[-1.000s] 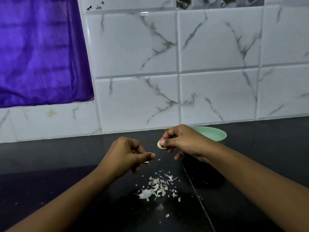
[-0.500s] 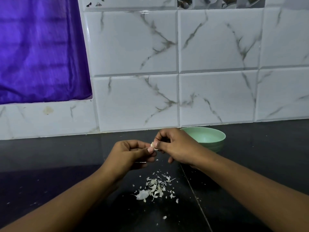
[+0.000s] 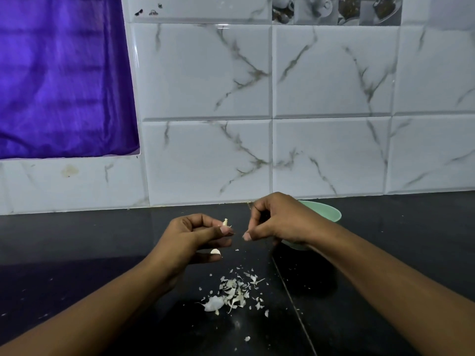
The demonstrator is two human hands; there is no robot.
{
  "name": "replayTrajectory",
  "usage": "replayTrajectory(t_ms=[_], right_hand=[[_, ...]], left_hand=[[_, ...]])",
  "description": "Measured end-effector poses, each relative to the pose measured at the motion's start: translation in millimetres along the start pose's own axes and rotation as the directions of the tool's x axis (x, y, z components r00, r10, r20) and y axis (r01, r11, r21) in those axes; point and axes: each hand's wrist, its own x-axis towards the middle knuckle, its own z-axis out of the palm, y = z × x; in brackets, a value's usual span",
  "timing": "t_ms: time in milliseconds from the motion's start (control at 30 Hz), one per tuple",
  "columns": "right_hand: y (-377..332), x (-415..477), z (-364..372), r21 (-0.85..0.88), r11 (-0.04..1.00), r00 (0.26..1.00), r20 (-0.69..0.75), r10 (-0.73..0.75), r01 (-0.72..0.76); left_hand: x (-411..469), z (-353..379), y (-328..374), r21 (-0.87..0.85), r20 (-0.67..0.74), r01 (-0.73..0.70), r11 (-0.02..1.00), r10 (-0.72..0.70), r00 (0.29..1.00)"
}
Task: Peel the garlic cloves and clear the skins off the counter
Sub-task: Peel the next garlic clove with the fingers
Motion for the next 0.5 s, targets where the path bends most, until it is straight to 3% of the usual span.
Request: replayTrajectory(t_ms=[133, 267, 500], right_hand=[[-1.6, -2.8, -0.3, 0.064, 0.998, 0.991, 0.128, -0.028, 0.02], [-0.7, -2.2, 0.7, 0.143, 0.987, 0.978, 0.203, 0.043, -0.073], [-1.2, -3.1, -3.8, 0.212, 0.976, 0.993, 0.12, 0.016, -0.041]], left_hand=[[-0.8, -0.2, 0.6, 0.026, -0.008, -0.034, 0.999, 0.034, 0.999], [-0.5, -1.8, -0.9, 0.071, -0.004, -0.061, 0.996, 0.062, 0.998], [0.6, -2.9, -2.0, 0.113, 0.02, -0.13, 0.985, 0.128, 0.992]])
